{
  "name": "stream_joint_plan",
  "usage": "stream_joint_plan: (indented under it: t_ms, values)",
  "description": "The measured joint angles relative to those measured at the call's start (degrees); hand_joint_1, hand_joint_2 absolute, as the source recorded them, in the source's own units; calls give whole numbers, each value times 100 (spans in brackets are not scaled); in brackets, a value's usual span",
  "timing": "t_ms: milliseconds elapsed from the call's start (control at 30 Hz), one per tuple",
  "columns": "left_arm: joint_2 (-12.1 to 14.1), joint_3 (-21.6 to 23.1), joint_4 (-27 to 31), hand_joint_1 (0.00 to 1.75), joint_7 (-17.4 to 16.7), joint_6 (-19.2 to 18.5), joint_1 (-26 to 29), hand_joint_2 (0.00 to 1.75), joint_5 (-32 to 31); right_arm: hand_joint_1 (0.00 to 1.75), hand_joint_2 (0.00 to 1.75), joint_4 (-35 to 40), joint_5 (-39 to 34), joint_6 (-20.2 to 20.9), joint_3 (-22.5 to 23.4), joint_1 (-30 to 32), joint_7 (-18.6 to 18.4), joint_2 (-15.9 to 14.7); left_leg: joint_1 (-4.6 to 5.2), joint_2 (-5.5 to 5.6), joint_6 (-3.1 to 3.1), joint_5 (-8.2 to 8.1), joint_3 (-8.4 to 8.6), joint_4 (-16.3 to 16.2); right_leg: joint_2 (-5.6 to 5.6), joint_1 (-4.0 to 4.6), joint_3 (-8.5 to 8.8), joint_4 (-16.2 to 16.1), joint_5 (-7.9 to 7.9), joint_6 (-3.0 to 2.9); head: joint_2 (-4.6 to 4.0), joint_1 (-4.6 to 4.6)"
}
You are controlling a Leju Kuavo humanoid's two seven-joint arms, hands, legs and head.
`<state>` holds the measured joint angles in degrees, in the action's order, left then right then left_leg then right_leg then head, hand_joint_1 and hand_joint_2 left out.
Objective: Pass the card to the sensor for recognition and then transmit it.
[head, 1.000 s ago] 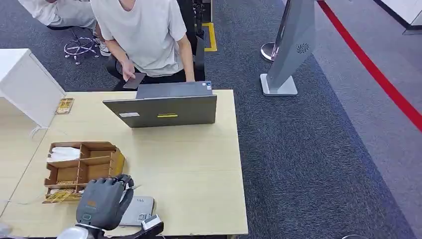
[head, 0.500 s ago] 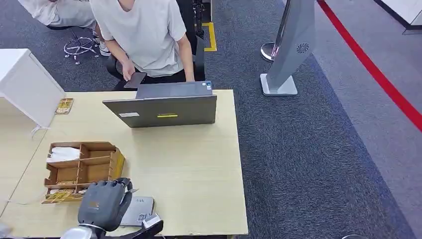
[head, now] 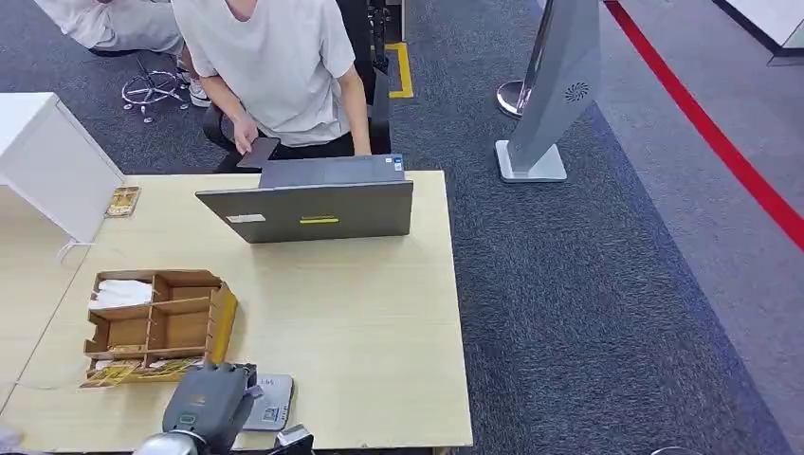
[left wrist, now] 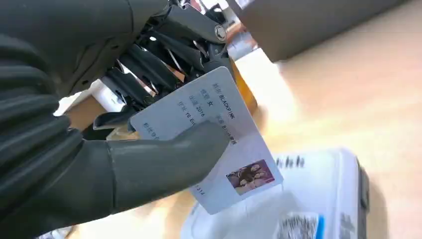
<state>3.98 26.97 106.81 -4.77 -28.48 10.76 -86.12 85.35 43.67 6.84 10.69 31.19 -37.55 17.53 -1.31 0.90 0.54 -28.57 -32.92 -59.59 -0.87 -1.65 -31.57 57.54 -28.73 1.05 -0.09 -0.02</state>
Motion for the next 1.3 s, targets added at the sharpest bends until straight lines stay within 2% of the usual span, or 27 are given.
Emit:
stream_joint_plan:
  t_ms: [300, 567, 633, 700, 833, 867, 1000, 1133, 1200, 1300]
  values:
    - [20, 72, -172, 175, -50, -277, -152, 175, 68, 0, 175, 2, 92, 107, 96, -79, 0, 0, 1, 6, -1, -1, 10, 2, 10, -1, 12, -1, -10, 12, 0, 0]
    - [22, 74, -199, 175, -50, -301, -159, 175, 74, 0, 175, 2, 90, 111, 118, -84, 0, 0, 1, 6, -1, 0, 28, 2, 10, -1, 30, -1, -9, 12, 0, 0]
    - [22, 83, -199, 175, -50, -194, -169, 175, 70, 0, 175, 0, 70, 83, 122, -80, 0, 0, 1, 6, -1, 1, 31, 2, 10, -1, 29, -1, -9, 12, 0, 0]
    - [18, 98, -199, 175, 26, 215, -168, 175, 70, 0, 175, -11, 27, -45, 122, -66, 0, 0, 1, 5, -1, 1, 30, 1, 8, -1, 25, -1, -8, 12, 0, -2]
    - [-114, 120, -31, 175, 347, 1736, -270, 175, 50, 0, 175, -146, -120, -415, 111, 40, 0, 0, 1, 6, -2, 2, 22, -1, 9, 0, 27, -1, -6, 9, 0, 4]
    - [-147, 122, 29, 175, 424, 1953, -330, 175, 46, 0, 175, -168, -133, -439, 98, 78, 0, 0, 2, 6, -3, 2, 20, -1, 10, -1, 29, 0, -4, 7, 0, 2]
    - [-323, 105, 496, 175, 717, 2974, -544, 175, -164, 0, 175, 144, -112, -405, -388, 438, 0, 0, 2, 7, -3, 2, 12, -1, 10, -1, 18, 0, -4, 7, 0, 4]
    - [-396, -9, 649, 175, 721, 3301, -1009, 175, -177, 0, 175, 356, 18, -170, -702, 554, 0, 0, 0, 5, -2, 1, 13, 0, 9, 0, 17, 0, -4, 7, 0, 2]
    - [-389, -68, 645, 175, 599, 3392, -1264, 175, -179, 0, 175, 413, 117, -105, -802, 567, 0, 0, 0, 5, -2, 2, 16, 0, 9, 0, 9, 0, -4, 7, 0, 0]
    - [-380, -88, 601, 175, 389, 3386, -1584, 175, -179, 0, 175, 57, 258, -197, -543, 460, 0, -4, 2, 6, -2, 2, 16, 0, 9, -1, 23, 0, -4, 7, 0, -4]
